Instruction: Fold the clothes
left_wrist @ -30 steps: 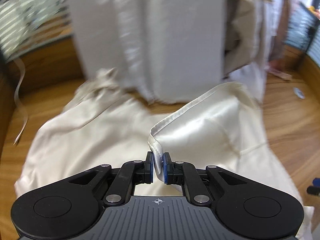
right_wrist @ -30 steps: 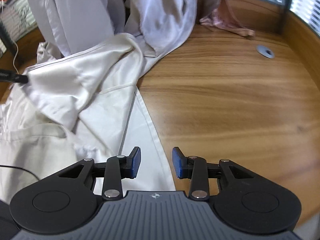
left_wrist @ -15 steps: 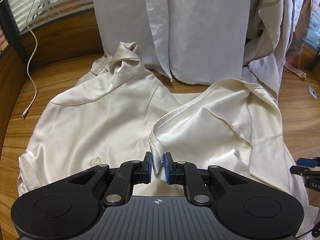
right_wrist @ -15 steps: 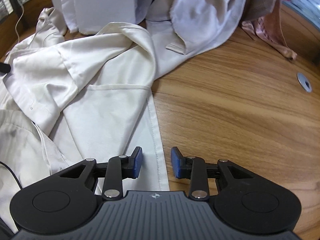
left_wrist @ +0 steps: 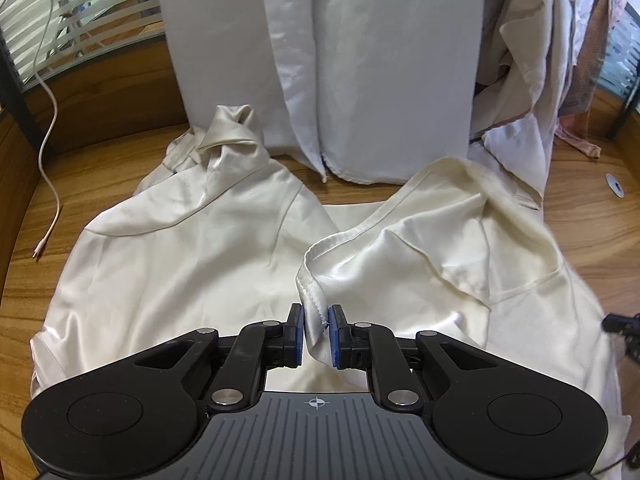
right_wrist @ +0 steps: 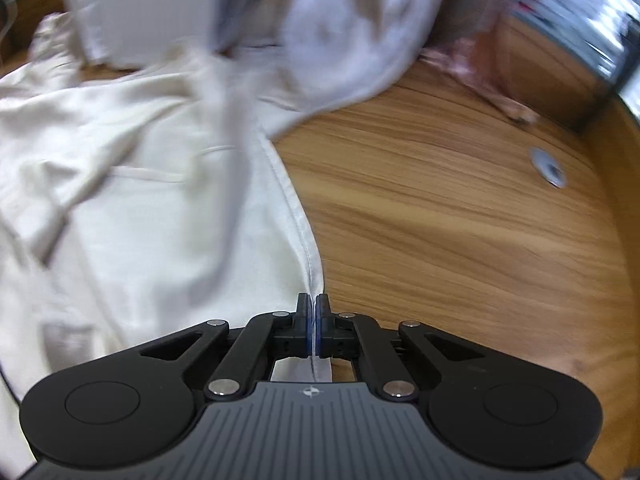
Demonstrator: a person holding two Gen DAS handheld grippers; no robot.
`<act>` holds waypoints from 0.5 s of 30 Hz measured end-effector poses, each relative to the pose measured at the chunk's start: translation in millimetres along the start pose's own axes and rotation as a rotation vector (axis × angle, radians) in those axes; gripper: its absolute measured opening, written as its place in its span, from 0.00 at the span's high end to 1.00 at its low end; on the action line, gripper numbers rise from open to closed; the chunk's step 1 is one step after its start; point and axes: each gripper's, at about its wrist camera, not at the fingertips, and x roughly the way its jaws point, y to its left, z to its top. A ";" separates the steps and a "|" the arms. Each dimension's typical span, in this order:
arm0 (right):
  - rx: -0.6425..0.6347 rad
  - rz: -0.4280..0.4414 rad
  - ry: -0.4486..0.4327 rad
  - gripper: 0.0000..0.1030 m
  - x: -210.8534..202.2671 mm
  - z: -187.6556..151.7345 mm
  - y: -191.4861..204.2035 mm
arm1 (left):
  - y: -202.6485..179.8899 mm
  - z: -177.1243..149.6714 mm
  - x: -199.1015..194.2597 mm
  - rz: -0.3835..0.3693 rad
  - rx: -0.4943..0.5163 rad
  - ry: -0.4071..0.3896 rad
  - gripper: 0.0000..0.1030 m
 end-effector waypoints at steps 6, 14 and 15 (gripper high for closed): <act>0.112 -0.078 0.011 1.00 -10.6 -0.1 -54.3 | -12.1 0.3 1.8 -0.050 0.032 0.001 0.85; 0.175 0.067 -0.047 0.95 -21.6 16.9 -72.9 | -21.8 1.9 -1.8 -0.073 0.045 -0.013 0.85; 0.159 0.086 -0.054 0.93 -21.1 21.9 -70.3 | -21.7 2.0 -2.9 -0.072 0.043 -0.015 0.85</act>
